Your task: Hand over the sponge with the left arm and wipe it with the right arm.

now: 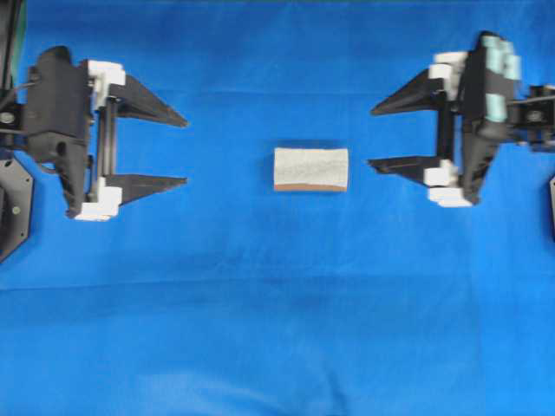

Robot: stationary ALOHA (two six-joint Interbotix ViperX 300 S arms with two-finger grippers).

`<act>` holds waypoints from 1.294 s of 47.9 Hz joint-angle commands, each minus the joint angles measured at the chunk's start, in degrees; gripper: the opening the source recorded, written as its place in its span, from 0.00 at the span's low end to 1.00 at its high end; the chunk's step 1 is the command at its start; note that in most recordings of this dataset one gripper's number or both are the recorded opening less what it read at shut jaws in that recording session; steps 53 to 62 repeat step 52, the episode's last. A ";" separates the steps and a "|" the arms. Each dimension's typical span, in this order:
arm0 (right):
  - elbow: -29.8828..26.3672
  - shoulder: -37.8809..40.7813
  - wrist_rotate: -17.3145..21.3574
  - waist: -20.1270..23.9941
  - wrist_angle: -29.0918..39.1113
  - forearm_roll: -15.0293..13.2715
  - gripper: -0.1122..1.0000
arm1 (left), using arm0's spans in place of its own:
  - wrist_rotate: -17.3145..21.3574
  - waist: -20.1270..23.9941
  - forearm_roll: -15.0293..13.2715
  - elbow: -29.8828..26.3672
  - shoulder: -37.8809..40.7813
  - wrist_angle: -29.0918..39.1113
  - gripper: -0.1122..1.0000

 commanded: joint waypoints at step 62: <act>21.01 -39.29 0.18 0.09 7.47 4.39 0.75 | -0.70 -0.18 -0.18 20.21 -39.90 9.49 0.91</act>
